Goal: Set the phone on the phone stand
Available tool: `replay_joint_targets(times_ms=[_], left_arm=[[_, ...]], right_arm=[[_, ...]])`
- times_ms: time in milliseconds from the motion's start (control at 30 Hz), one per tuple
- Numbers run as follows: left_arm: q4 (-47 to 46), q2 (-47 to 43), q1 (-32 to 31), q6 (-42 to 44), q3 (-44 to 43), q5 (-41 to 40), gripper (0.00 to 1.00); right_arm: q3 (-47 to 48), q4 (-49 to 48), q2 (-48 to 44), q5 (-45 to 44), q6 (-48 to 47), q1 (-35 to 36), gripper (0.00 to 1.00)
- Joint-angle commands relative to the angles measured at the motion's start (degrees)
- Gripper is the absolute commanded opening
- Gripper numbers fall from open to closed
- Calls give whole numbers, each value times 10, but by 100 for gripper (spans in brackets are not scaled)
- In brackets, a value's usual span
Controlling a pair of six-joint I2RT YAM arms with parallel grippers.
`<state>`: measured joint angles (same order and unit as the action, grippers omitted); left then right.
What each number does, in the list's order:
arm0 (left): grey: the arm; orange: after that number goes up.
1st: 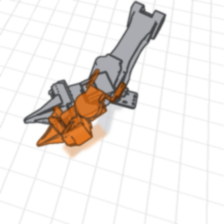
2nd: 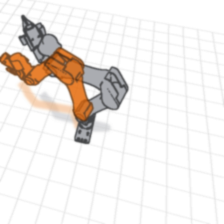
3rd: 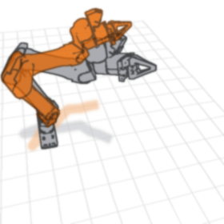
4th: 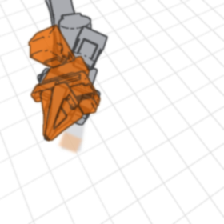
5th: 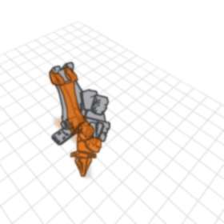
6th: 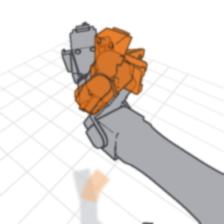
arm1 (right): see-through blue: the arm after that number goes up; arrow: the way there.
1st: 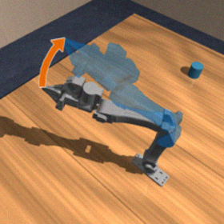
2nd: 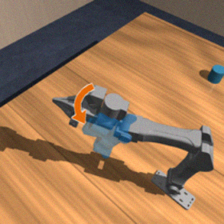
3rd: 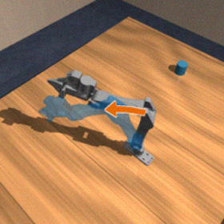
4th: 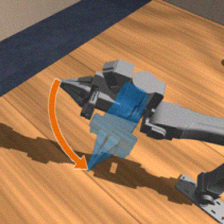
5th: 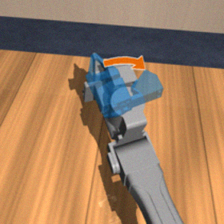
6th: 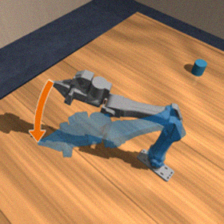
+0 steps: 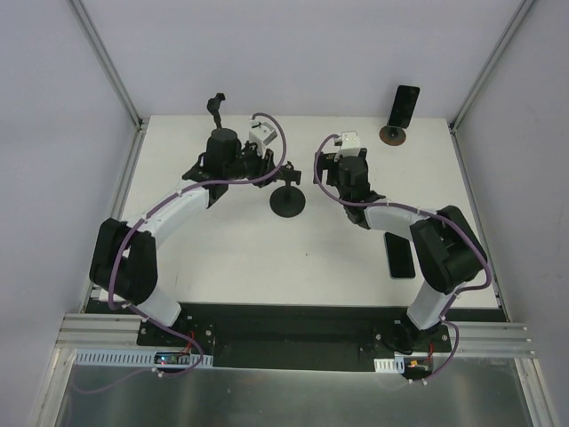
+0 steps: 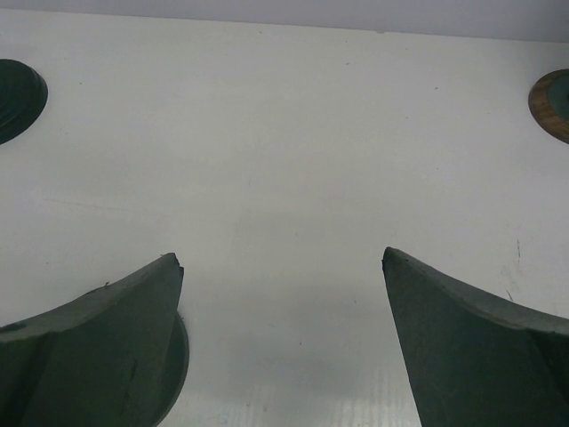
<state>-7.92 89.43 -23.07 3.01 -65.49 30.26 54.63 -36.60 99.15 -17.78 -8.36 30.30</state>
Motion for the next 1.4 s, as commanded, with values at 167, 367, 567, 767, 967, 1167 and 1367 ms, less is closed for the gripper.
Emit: replay_joint_targets(times_ms=[167, 367, 567, 767, 967, 1167, 1367], left_arm=[[-41, 15, -19, -21, -41, -17, 0], [-56, -23, -49, -65, -7, -145, 0], [-61, -50, -48, -59, 15, -149, 83], [-69, -123, -36, -35, 57, -175, 99], [-79, -160, 39, -64, 89, -83, 99], [-55, -143, 119, -83, 89, -12, 99], [-98, -139, 195, -133, 122, 61, 99]], right_arm=[[-15, -31, -54, -37, -6, -13, 96], [-45, -29, -90, -67, 3, -14, 96], [-33, 54, -141, -79, 38, -15, 96], [68, 397, -207, -18, 46, -17, 96], [93, 693, -241, 107, 82, -115, 96], [66, 796, -249, 172, 62, -230, 96], [114, 844, -170, 235, -22, -320, 96]])
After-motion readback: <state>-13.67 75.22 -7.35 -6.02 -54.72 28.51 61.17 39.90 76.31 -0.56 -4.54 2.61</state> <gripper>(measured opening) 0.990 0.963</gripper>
